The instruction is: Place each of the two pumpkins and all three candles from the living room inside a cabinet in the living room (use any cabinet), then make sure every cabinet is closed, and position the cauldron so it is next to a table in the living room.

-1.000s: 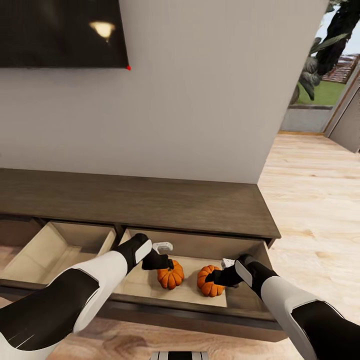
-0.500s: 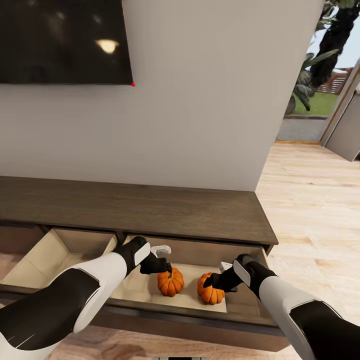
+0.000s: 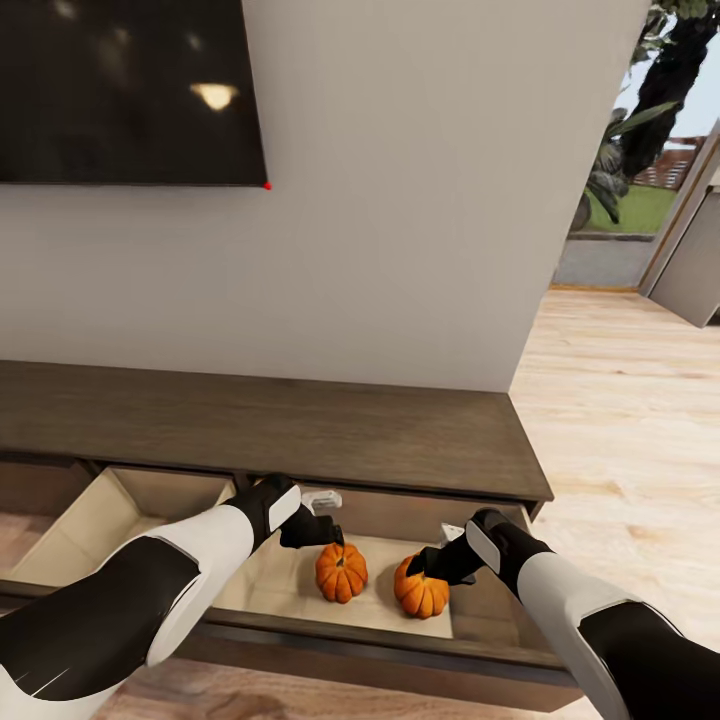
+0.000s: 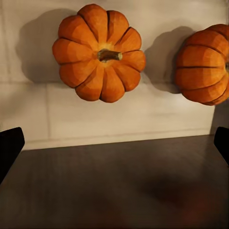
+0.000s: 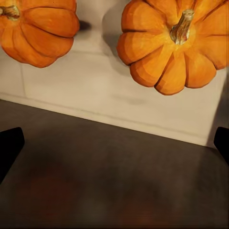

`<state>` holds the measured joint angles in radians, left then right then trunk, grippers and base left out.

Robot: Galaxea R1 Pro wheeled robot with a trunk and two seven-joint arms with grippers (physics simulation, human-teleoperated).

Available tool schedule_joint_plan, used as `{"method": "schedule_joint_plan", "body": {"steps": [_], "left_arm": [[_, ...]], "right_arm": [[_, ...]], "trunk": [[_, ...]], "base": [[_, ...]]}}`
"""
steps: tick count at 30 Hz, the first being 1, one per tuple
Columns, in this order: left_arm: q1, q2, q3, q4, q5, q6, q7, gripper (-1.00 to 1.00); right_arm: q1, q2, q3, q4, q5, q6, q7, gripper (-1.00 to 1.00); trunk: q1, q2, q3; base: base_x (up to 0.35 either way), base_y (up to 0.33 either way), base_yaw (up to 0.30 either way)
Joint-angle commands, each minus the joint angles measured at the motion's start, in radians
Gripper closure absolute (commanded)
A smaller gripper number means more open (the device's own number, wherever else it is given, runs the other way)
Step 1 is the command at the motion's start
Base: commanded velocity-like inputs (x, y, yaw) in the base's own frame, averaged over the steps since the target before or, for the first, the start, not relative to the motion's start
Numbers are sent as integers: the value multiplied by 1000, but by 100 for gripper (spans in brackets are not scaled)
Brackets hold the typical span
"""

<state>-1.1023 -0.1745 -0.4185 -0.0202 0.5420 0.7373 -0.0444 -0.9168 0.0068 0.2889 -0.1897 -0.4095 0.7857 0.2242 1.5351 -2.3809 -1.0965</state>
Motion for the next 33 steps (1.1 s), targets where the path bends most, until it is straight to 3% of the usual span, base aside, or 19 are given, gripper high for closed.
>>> {"method": "schedule_joint_plan", "body": {"steps": [1,7,14,23,33], "left_arm": [[-1,0,-9,0,2,2,-5,-100],[-1,0,-9,1,2,6,-5,-100],[-1,0,-9,7,4,11,-5,-100],[-1,0,-9,9,3,11,-4,-100],[-1,0,-9,8,3,9,-2,-100]], "right_arm": [[-1,-1,8,-1,-3,2,3,-100],[0,-1,7,1,-2,5,-20,-100],[2,1,9,3,-3,4,-160,-100],[3,1,9,3,-3,4,-171,-100],[4,26,9,7,-3,1,-174,-100]], "trunk": [[-4,7,2],[-27,49,21],[-54,98,43],[-88,161,71],[-127,231,103]], "base": [[0,0,0],[0,0,0],[0,0,0],[0,0,0],[0,0,0]]}}
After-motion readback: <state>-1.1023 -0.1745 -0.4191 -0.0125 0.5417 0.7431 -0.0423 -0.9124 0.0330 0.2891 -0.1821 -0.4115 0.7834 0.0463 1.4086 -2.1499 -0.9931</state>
